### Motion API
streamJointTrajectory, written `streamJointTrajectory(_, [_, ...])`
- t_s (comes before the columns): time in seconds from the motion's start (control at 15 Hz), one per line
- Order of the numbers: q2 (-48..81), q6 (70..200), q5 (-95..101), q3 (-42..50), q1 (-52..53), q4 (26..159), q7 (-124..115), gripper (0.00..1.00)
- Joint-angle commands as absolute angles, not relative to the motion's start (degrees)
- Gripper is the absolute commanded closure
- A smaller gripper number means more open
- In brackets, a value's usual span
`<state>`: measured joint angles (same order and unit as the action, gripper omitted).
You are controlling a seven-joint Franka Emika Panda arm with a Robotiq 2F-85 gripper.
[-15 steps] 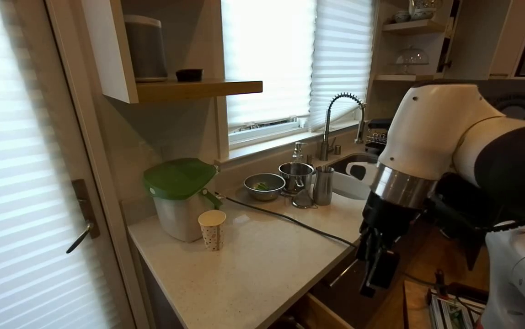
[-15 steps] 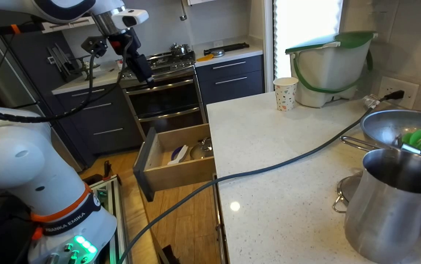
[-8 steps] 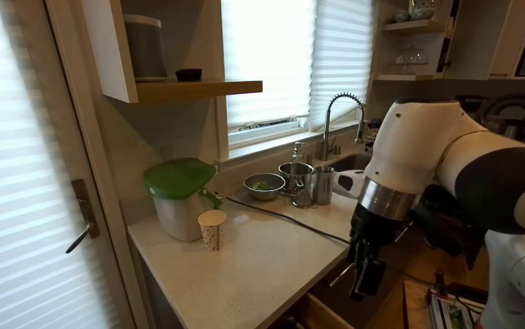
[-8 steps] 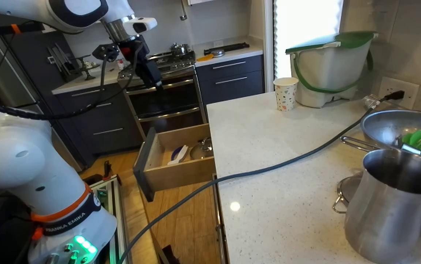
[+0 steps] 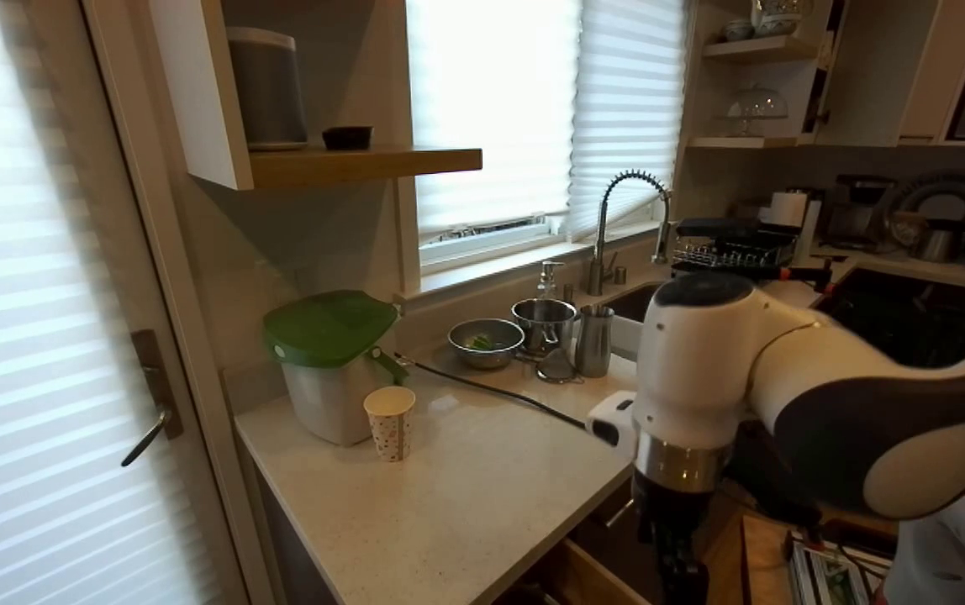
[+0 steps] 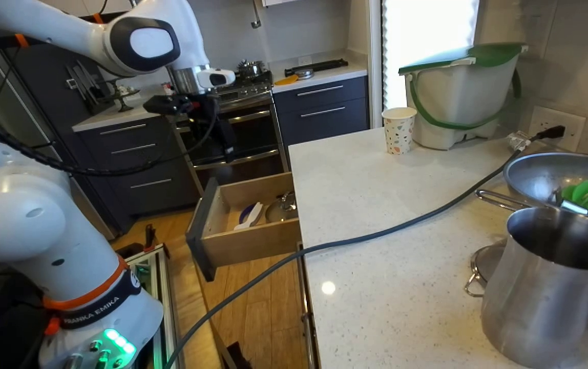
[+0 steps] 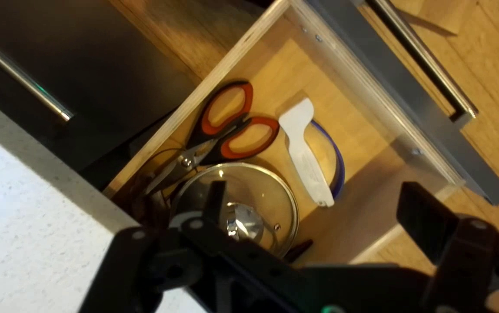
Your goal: Remove the white and blue object from the open drawer and put it on the cupboard
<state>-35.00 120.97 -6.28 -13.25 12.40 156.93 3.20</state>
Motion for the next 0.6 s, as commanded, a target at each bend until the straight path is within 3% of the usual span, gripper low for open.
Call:
streamJointTrajectory(0.0, [-20.4, 127.1, -1.9, -16.2, 10.7, 156.5, 5.4, 0.00])
streamJointTrajectory(0.53, [5.5, 140.5, 15.6, -16.0, 11.6, 148.0, -3.7, 0.00])
